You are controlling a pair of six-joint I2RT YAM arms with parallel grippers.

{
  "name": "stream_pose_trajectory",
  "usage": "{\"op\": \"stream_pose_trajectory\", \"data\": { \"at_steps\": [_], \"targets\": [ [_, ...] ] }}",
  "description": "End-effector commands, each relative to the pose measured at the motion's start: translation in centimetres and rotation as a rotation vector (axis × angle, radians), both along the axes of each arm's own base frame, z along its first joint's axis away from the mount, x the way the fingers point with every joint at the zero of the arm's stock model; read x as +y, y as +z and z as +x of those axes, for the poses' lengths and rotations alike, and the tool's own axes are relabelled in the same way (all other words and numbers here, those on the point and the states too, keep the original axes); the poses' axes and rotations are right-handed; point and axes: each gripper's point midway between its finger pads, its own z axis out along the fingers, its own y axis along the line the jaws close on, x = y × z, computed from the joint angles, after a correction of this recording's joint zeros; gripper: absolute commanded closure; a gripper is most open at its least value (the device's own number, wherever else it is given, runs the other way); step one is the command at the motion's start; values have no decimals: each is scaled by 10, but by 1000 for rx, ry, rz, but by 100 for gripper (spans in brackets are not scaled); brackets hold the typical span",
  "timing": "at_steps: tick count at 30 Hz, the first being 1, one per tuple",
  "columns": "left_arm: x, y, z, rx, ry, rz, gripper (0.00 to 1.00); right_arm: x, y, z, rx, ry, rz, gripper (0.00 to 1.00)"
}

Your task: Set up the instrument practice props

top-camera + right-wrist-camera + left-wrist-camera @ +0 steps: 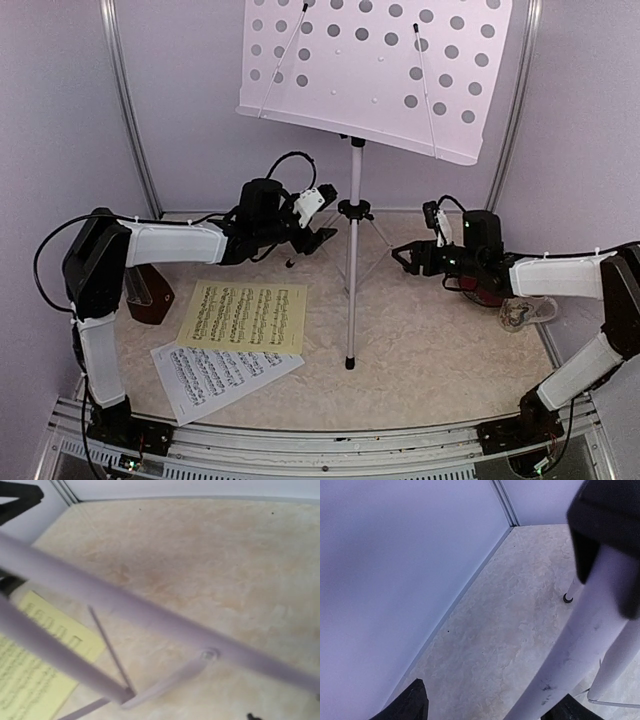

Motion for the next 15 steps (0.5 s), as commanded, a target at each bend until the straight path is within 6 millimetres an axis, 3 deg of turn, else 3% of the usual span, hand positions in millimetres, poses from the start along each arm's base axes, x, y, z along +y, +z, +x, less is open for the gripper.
{"op": "stream_pose_trajectory", "data": {
  "at_steps": [1, 5, 15],
  "targets": [
    [-5, -12, 7, -69, -9, 88, 29, 6, 6, 28, -101, 12, -66, 27],
    [-3, -15, 8, -113, -4, 131, 44, 16, -1, 46, -121, 34, -84, 26],
    [16, -17, 11, -176, 41, 201, 80, 28, 4, 84, -193, 38, -143, 29]
  ]
}}
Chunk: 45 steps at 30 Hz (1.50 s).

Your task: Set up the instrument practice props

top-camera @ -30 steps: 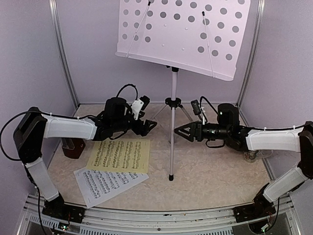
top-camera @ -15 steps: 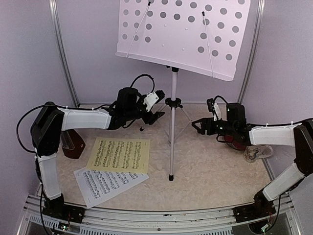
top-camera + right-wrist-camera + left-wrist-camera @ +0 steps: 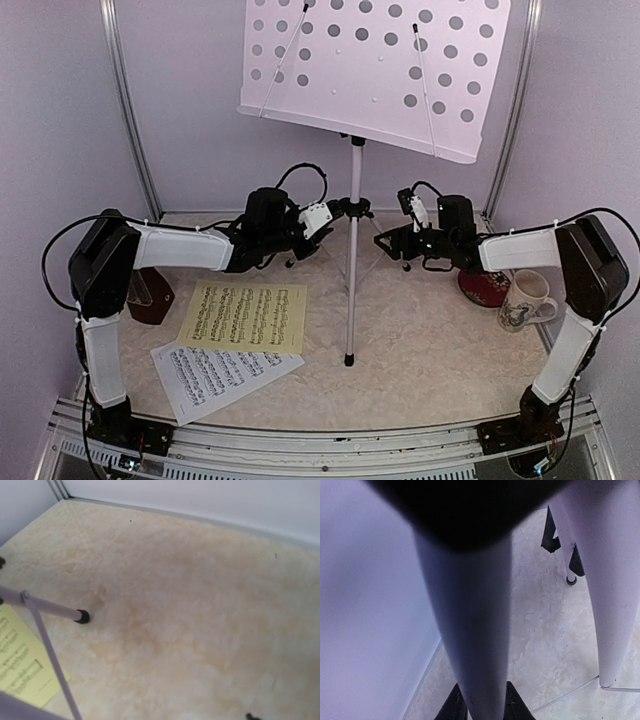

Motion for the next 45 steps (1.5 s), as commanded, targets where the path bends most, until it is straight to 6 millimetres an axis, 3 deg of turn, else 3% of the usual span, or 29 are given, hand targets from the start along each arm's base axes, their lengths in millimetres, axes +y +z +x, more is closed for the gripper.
{"op": "stream_pose_trajectory", "data": {
  "at_steps": [1, 8, 16, 20, 26, 32, 39, 45],
  "targets": [
    [20, 0, 8, -54, 63, 65, 82, 0, 17, 23, -91, -17, -41, 31],
    [39, 1, 10, -137, 125, 116, 94, 1, 18, 48, -123, -50, -67, 46],
    [59, 1, 20, -180, 149, 178, 100, 6, 19, 62, -186, -23, -115, 77],
    [68, 1, 23, -204, 148, 219, 100, 6, 15, 68, -196, -15, -164, 82],
    [69, -12, 24, -225, 133, 283, 99, 4, 10, 75, -192, -17, -181, 80],
    [70, -12, 16, -221, 155, 265, 79, 11, 17, 76, -199, 16, -162, 70],
    [82, 27, 6, -154, 237, 30, 38, 14, 39, 71, -223, 39, -121, 52],
    [97, 33, 4, -72, 330, -69, 25, 16, 39, 76, -216, 42, -131, 40]
  ]
}}
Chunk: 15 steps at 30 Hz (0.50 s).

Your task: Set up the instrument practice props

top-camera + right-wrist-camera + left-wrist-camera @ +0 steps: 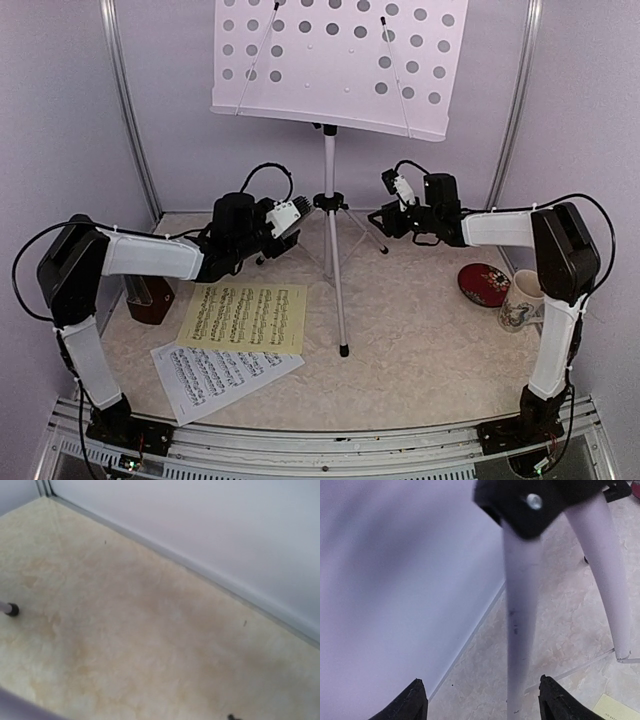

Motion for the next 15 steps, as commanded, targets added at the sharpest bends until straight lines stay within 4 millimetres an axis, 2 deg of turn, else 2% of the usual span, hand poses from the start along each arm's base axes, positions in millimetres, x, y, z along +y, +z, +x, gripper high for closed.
{"op": "stream_pose_trajectory", "data": {
  "at_steps": [1, 4, 7, 9, 12, 13, 15],
  "targets": [
    [14, 21, -3, 36, 83, -152, 23, 1, 21, 4, -32, -5, 29, 38],
    [21, 28, -8, 81, 110, -243, 17, 0, 25, -3, -25, 1, 53, 32],
    [29, 41, -16, 127, 132, -361, 3, 1, 32, -13, -8, 18, 83, 28],
    [37, 45, -19, 181, 169, -432, 1, 1, 35, -23, 15, 32, 103, 25],
    [54, 44, -21, 318, 272, -552, 1, -1, 38, -43, 66, 52, 138, 20],
    [59, 34, -24, 374, 310, -551, 1, -2, 38, -49, 80, 60, 145, 19],
    [74, 22, -31, 493, 409, -669, 1, -4, 37, -62, 117, 67, 163, 19]
  ]
}}
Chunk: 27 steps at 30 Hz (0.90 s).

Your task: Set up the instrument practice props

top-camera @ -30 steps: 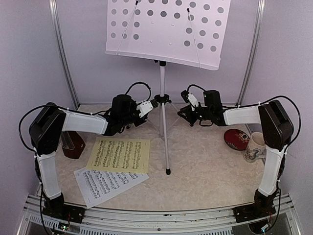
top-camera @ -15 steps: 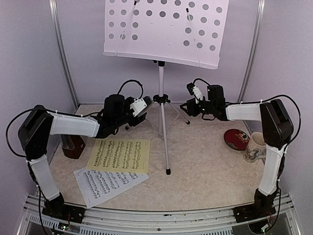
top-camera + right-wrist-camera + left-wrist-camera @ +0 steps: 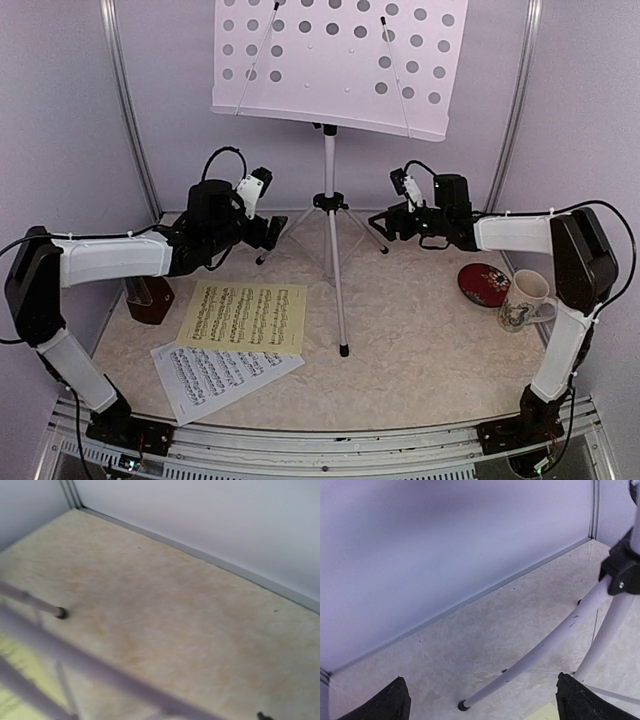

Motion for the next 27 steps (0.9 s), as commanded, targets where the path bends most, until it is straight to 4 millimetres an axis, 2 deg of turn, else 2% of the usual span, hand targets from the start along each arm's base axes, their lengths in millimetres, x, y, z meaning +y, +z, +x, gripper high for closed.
{"op": "stream_pose_trajectory", "data": {
  "at_steps": [1, 3, 6, 9, 13, 19, 21, 23, 25, 27],
  "targets": [
    [37, -25, -14, 309, 201, -277, 1, -2, 19, -34, 62, 38, 84, 19],
    [52, -48, -31, 409, 266, -370, 1, -3, 20, -47, 105, 52, 118, 20],
    [63, -68, -52, 510, 318, -455, 1, -2, 20, -72, 160, 85, 178, 22],
    [75, -88, -75, 547, 354, -426, 1, 11, 17, -101, 179, 141, 181, 23],
    [97, -110, -91, 609, 427, -396, 1, 30, 7, -133, 180, 179, 111, 23],
    [74, -146, -126, 747, 357, -344, 1, 42, 17, -189, 88, 283, 112, 27],
    [77, -156, -133, 773, 383, -335, 1, 50, 16, -205, 69, 315, 97, 28],
    [88, -162, -138, 790, 440, -350, 1, 59, 11, -215, 55, 330, 56, 28],
    [101, -157, -139, 782, 488, -402, 1, 72, 6, -222, 59, 343, 14, 28],
    [111, -156, -142, 782, 535, -443, 1, 86, 3, -221, 51, 333, -21, 31]
  ]
}}
